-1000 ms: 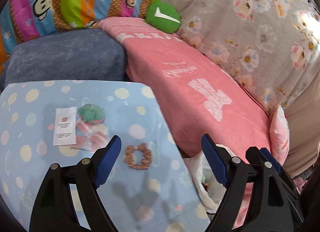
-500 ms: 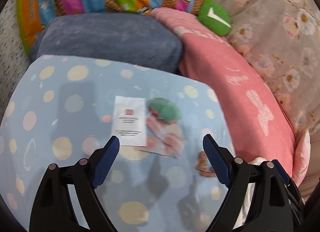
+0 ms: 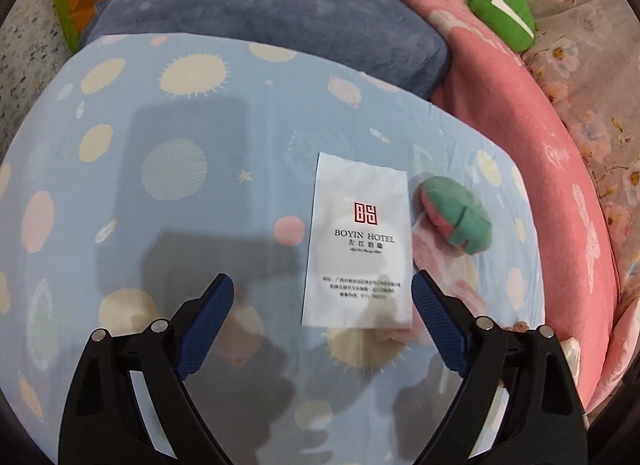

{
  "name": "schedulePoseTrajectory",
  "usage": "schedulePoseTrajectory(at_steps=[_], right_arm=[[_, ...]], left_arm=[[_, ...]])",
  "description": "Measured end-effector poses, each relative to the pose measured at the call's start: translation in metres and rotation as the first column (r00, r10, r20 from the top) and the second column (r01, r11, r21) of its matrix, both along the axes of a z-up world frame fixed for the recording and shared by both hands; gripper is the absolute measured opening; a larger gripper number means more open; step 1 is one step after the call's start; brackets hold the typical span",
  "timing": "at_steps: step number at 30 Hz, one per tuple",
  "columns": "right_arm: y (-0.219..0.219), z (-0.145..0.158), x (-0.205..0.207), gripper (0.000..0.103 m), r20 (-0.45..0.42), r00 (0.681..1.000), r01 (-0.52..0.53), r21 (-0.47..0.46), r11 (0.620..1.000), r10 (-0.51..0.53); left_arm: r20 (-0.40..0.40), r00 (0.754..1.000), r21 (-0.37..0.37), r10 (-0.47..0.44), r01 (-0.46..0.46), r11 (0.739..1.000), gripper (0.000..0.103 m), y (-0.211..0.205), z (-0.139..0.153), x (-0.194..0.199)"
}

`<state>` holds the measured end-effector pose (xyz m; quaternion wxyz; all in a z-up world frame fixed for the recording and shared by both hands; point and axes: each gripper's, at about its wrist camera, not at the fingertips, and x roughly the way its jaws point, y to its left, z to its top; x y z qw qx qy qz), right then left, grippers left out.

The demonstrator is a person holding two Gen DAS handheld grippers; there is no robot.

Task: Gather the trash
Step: 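Move both tools back over the cloth toward the white card and plastic bag, then grasp the white hotel card with the left tool while the right tool grasps the clear plastic bag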

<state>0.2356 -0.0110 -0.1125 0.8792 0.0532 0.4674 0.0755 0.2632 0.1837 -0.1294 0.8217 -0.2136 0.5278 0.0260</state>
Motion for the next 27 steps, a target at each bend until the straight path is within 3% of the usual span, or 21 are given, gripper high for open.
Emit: schedulePoseTrajectory(at_steps=[4,8,10,13,17,18,27], right_arm=[[0.003,-0.016,0.011,0.065,-0.033,0.999,0.002,0.004,1.0,-0.002],[0.01,-0.027,0.017,0.047,-0.061,0.998,-0.012,0.009,1.0,0.013],[0.012,-0.03,0.017,0.044,-0.058,0.998,-0.014,0.008,1.0,0.014],[0.015,-0.03,0.014,0.029,-0.057,0.998,-0.022,0.018,1.0,0.023],[0.016,-0.027,0.009,0.017,-0.063,0.998,-0.026,0.029,0.999,0.028],[0.016,-0.025,0.006,0.016,-0.063,0.998,-0.027,0.034,0.999,0.029],[0.007,0.022,-0.028,0.012,0.02,1.0,-0.025,0.062,0.998,0.024]], left_arm=[[0.005,0.999,0.042,-0.032,0.032,0.999,0.086,-0.008,-0.009,0.012],[0.019,0.998,0.084,-0.066,0.065,0.994,0.081,-0.014,-0.01,0.017],[0.03,0.996,0.096,-0.08,0.076,0.992,0.065,-0.016,-0.008,0.015],[0.041,0.993,0.085,-0.109,0.105,0.991,0.044,-0.02,-0.007,0.012],[0.051,0.992,0.079,-0.116,0.112,0.991,0.023,-0.022,-0.004,0.006],[0.048,0.992,0.066,-0.119,0.116,0.991,0.012,-0.022,-0.003,0.003],[0.114,0.98,0.036,-0.162,0.159,0.987,0.005,-0.034,0.034,-0.031]])
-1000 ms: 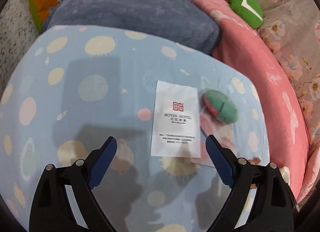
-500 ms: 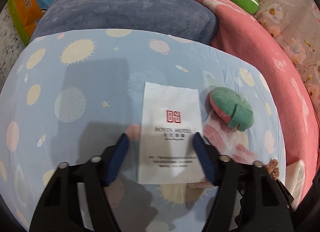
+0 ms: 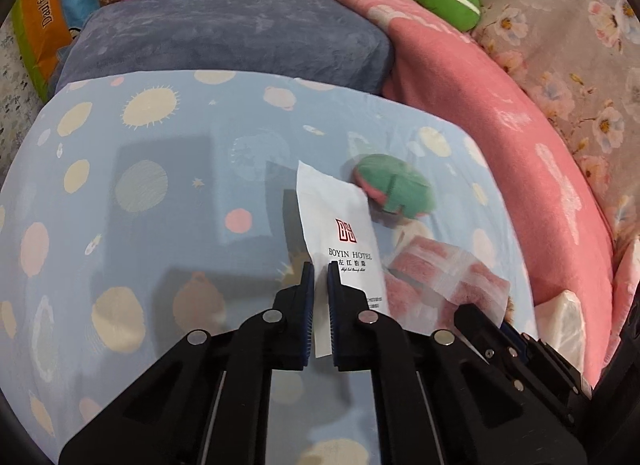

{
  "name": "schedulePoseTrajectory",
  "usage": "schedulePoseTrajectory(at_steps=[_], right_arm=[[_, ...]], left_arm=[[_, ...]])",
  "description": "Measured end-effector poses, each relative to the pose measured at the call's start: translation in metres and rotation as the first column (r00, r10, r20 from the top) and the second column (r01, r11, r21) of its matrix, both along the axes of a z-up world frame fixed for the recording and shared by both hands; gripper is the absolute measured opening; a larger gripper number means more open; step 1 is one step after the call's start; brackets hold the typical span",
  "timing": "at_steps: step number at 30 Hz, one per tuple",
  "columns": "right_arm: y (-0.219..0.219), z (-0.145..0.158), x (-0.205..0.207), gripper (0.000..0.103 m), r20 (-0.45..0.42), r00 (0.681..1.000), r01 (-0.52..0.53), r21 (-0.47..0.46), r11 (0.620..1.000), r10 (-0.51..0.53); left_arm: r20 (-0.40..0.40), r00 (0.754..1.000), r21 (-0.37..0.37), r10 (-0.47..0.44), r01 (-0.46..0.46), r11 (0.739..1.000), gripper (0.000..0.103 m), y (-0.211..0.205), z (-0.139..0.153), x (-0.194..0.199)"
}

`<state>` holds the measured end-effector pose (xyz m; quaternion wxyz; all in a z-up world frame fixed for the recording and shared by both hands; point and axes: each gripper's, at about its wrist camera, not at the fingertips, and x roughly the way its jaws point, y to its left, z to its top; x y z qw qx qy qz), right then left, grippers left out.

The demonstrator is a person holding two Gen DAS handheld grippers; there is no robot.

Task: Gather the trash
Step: 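Grasp the white hotel card with the left tool while the right tool grasps the clear plastic bag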

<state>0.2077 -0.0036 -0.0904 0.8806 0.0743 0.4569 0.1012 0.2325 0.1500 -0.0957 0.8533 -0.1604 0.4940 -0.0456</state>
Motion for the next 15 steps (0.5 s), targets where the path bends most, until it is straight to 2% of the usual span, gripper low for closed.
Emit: schedulePoseTrajectory(at_steps=[8,15], right_arm=[[-0.022,0.062,-0.024,0.011,0.122,0.992,0.03,0.007,1.0,-0.031],[-0.061,0.118,-0.047,0.011,0.228,0.969,0.089,0.021,0.996,-0.092]], left_arm=[[0.096,0.993,0.009,-0.072,0.072,0.997,0.001,-0.035,0.053,-0.027],[0.2,0.967,0.022,-0.155,0.154,0.988,0.001,-0.076,0.106,-0.045]])
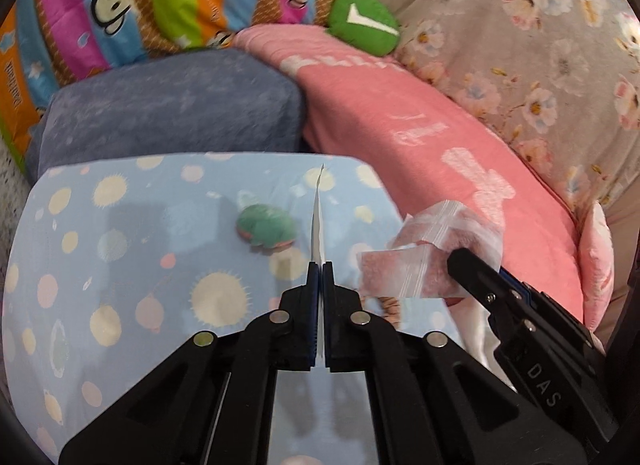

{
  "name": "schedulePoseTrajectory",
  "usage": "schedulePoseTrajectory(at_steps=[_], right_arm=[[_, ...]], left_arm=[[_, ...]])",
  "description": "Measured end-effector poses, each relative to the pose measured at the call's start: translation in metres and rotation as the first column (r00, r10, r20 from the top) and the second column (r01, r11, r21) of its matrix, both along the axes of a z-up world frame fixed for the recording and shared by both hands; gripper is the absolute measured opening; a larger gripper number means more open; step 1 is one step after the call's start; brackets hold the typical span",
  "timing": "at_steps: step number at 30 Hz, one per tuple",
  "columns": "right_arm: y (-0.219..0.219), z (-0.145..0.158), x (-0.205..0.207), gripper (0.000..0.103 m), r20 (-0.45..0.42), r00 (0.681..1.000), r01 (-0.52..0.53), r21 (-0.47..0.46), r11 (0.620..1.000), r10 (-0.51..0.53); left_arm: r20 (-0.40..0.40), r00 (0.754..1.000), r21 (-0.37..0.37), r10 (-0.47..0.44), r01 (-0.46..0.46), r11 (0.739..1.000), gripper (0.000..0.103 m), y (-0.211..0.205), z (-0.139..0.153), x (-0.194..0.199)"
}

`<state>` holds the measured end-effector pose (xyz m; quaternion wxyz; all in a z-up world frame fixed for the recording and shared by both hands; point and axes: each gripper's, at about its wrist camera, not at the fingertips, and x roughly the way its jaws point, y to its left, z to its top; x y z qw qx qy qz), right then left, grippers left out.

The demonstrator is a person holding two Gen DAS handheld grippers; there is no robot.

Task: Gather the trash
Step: 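Grasp the white hotel card with the left tool while the right tool grasps the clear plastic bag, then carry the card and bag over the bin and open both tools to drop them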

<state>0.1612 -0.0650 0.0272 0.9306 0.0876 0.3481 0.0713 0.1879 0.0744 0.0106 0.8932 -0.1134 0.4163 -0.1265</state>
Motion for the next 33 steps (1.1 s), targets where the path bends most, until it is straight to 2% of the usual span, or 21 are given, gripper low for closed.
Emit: schedulePoseTrajectory(at_steps=[8,15,21,33], right_arm=[[-0.055,0.051,-0.027,0.009,0.107,0.991,0.083,0.003,0.997,-0.083],[-0.113,0.073,-0.053,0.009,0.159,0.971,0.179,0.016,0.984,-0.179],[-0.159,0.078,-0.073,0.009,0.177,0.95,0.257,0.022,0.966,-0.256],[-0.23,0.059,-0.103,0.01,0.148,0.914,0.379,0.026,0.925,-0.378]], left_arm=[[0.089,0.99,-0.017,-0.113,0.115,0.993,0.001,-0.057,0.051,-0.014],[0.13,0.968,-0.015,-0.213,0.217,0.976,0.001,-0.113,0.075,-0.028],[0.136,0.947,0.005,-0.29,0.293,0.956,0.001,-0.163,0.081,-0.039],[0.101,0.906,0.021,-0.41,0.41,0.912,0.001,-0.242,0.071,-0.054]])
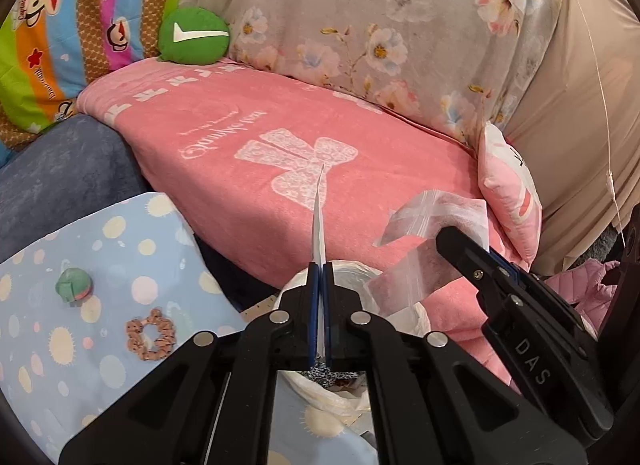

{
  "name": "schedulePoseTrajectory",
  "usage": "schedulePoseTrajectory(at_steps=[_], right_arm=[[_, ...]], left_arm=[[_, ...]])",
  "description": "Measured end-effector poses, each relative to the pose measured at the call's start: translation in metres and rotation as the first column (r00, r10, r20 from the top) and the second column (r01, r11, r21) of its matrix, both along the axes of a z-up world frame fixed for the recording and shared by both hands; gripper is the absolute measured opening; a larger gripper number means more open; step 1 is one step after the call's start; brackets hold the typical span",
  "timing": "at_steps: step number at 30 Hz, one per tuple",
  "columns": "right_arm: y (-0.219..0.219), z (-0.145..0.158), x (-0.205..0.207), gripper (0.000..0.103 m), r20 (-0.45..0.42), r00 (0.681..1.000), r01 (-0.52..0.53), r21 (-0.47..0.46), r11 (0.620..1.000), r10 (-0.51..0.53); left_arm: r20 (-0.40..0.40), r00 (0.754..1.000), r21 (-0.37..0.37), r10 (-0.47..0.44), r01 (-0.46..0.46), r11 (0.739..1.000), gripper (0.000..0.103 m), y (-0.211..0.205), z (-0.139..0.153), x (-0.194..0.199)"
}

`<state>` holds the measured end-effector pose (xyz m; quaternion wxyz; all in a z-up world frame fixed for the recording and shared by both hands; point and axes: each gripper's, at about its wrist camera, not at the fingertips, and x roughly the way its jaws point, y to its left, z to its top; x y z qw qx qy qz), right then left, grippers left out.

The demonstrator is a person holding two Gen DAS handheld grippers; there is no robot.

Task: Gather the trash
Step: 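Carry the card and bag over the bin and open both tools to drop them, then move both tools back over the cloth toward the green pouch and tan scrunchie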

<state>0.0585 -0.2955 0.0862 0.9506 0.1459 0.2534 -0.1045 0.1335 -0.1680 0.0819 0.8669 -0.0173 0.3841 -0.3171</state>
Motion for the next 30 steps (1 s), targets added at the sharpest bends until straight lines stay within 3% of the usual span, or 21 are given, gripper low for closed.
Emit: schedulePoseTrajectory(at_steps=[3,5,6,9,16,30], right_arm=[[-0.011,-0.003,-0.005,0.022,0.004,0.999,0.034,0.006,0.999,-0.034],[-0.017,-0.003,-0.01,0.054,0.019,0.998,0.06,0.009,0.998,-0.06],[-0.02,-0.002,-0.013,0.058,0.031,0.997,0.072,0.009,0.997,-0.072],[-0.026,-0.002,-0.017,0.059,0.033,0.996,0.085,0.004,0.996,-0.085],[-0.028,-0.002,-0.018,0.06,0.027,0.996,0.084,0.009,0.996,-0.084],[-0.009,-0.004,-0.012,0.065,0.017,0.999,0.051,0.001,0.999,-0.051]], left_arm=[[-0.003,1.0,0.004,-0.013,0.013,1.0,0.002,-0.011,-0.003,-0.002],[-0.01,1.0,0.004,-0.005,0.005,1.0,0.006,-0.015,-0.005,-0.001],[-0.013,1.0,0.005,-0.004,0.004,1.0,0.015,-0.017,-0.005,0.0],[-0.001,1.0,0.003,0.015,-0.015,1.0,0.031,-0.018,-0.003,0.0],[0.007,1.0,0.004,0.027,-0.027,1.0,0.04,-0.017,0.0,0.0],[-0.002,0.996,-0.001,0.09,-0.09,0.996,0.041,0.013,-0.001,0.006]])
